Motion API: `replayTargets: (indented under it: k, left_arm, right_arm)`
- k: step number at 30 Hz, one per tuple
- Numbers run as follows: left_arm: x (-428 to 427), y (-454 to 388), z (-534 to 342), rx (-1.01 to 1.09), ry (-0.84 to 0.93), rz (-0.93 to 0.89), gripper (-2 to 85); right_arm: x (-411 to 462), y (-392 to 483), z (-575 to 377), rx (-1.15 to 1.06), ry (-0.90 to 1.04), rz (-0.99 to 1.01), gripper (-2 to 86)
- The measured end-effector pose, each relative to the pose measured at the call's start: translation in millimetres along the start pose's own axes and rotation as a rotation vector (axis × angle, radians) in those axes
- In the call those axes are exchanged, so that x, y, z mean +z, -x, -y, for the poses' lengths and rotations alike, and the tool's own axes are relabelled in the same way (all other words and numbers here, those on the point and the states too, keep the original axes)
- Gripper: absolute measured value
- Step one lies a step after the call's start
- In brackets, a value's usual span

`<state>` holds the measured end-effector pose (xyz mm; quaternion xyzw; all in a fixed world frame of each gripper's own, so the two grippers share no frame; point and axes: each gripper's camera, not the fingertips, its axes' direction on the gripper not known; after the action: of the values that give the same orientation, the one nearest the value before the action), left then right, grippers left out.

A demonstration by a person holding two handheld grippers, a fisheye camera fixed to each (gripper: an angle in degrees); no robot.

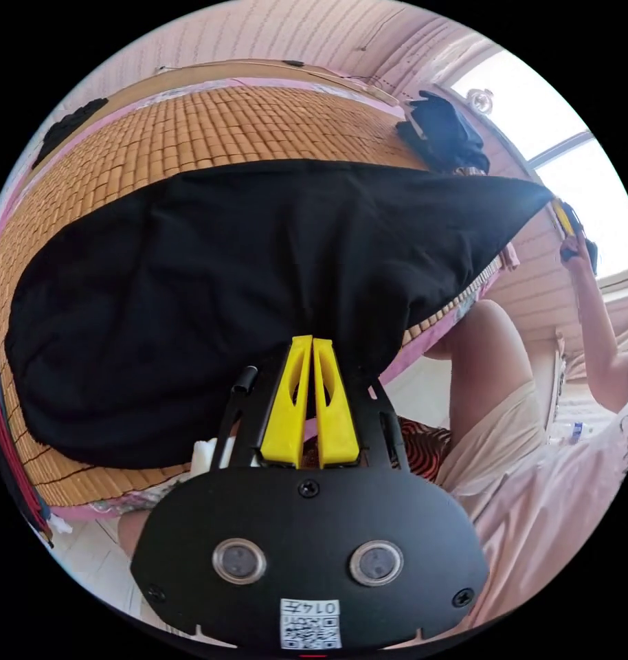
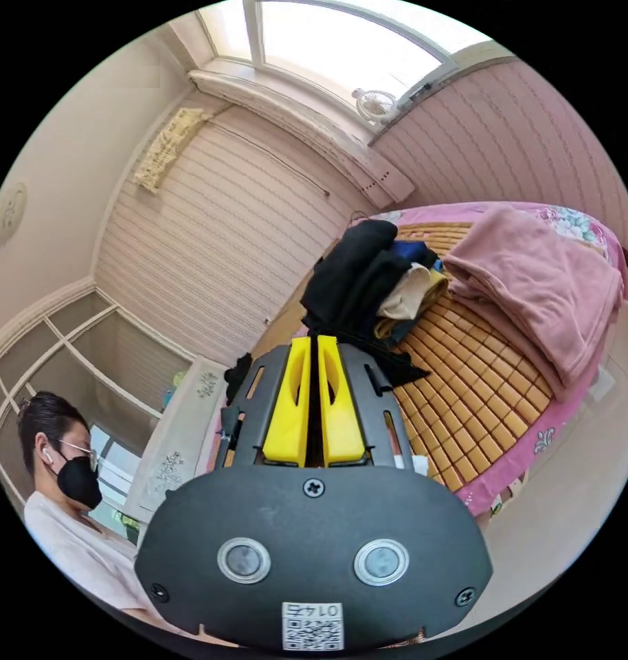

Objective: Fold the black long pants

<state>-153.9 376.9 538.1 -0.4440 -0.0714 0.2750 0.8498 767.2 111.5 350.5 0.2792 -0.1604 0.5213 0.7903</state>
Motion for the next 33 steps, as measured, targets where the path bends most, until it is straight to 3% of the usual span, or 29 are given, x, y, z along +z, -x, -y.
replayTargets:
  k: [3,6,8,12,14,17,21,27,31,33]
  left_arm:
    - [29,-41,23,0.087,-0.033,-0.157,-1.0]
    - [31,-64,40,0.104,-0.111,-0.349,-1.0]
    - [13,-58,38,0.081,-0.172,-0.436,-1.0]
    - [-18,-22,5,0.040,-0.197,-0.356,-1.0]
    - [-33,11,-26,-0.009,-0.171,-0.274,-1.0]
    - [-44,47,-58,-0.087,-0.138,-0.199,-1.0]
    - [-50,66,-75,-0.138,-0.148,-0.187,-1.0]
    - [-34,41,-50,-0.084,-0.196,-0.234,-0.4]
    - [-20,14,-31,-0.022,-0.193,-0.180,4.2]
    - [-12,8,-24,-0.021,-0.175,-0.136,6.0]
  right_arm:
    - [-19,56,22,-0.165,-0.057,0.146,0.4]
    - [4,139,14,-0.394,0.072,0.295,0.9]
    - [55,205,-27,-0.580,0.334,0.398,1.3]
    - [148,257,-150,-0.730,0.802,0.413,2.3]
    - [206,248,-252,-0.692,1.107,0.330,3.4]
    - [238,231,-351,-0.769,1.353,0.130,5.7]
    - [244,246,-387,-0.877,1.363,0.028,6.6]
    - [276,290,-390,-0.958,1.146,-0.086,6.5]
    - [321,325,-398,-1.159,0.966,-0.201,8.2]
    - [347,330,-405,-1.200,0.970,-0.230,9.2]
